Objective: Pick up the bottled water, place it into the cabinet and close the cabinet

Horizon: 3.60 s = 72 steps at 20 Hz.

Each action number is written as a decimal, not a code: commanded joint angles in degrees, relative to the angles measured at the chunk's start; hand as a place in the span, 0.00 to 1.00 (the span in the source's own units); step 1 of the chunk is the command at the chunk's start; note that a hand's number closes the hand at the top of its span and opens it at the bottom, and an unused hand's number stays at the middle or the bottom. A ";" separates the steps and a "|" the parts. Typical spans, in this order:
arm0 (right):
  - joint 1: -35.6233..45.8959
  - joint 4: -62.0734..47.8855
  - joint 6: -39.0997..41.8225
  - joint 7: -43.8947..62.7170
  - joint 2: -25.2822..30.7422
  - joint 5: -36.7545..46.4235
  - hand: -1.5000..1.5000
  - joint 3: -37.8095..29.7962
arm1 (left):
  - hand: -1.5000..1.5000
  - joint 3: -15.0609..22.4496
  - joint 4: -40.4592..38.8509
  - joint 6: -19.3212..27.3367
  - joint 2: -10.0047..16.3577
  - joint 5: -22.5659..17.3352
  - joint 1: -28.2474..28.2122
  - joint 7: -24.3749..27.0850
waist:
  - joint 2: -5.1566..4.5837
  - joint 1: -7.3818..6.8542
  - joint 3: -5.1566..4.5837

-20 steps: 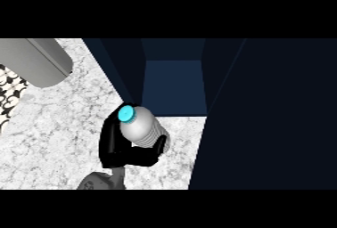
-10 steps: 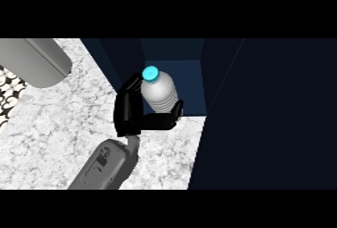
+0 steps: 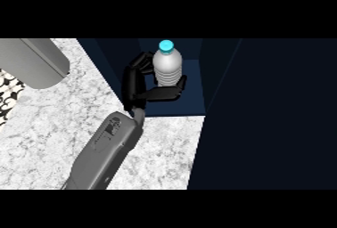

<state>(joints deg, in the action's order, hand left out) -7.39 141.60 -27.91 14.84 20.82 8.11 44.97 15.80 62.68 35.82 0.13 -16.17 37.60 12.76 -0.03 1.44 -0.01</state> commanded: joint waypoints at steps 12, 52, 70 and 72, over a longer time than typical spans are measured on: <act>-3.59 6.79 0.87 -1.22 2.97 2.31 0.00 2.12 | 1.00 -4.17 -26.12 4.39 -0.13 1.02 14.24 5.17 | -0.08 0.43 -0.01; -2.89 4.25 1.47 -5.04 4.42 -3.28 0.00 0.37 | 0.00 -10.43 -57.75 10.11 1.53 5.64 26.40 14.60 | -1.27 2.43 -0.13; -5.60 3.51 -0.53 -6.35 5.09 -1.30 0.00 1.08 | 1.00 -12.13 -40.19 -19.94 -0.13 -5.71 15.59 30.24 | 0.43 -0.88 -0.04; -2.24 4.88 0.74 -3.85 5.32 -4.25 0.00 -2.45 | 1.00 -9.75 -38.21 -20.52 -0.13 -8.66 17.45 26.81 | 0.16 -0.52 -0.05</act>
<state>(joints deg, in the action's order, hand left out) -10.70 142.02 -27.46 7.26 25.71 2.49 43.84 5.83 20.43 19.95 -0.12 -21.94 56.92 40.92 -0.42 2.47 -0.18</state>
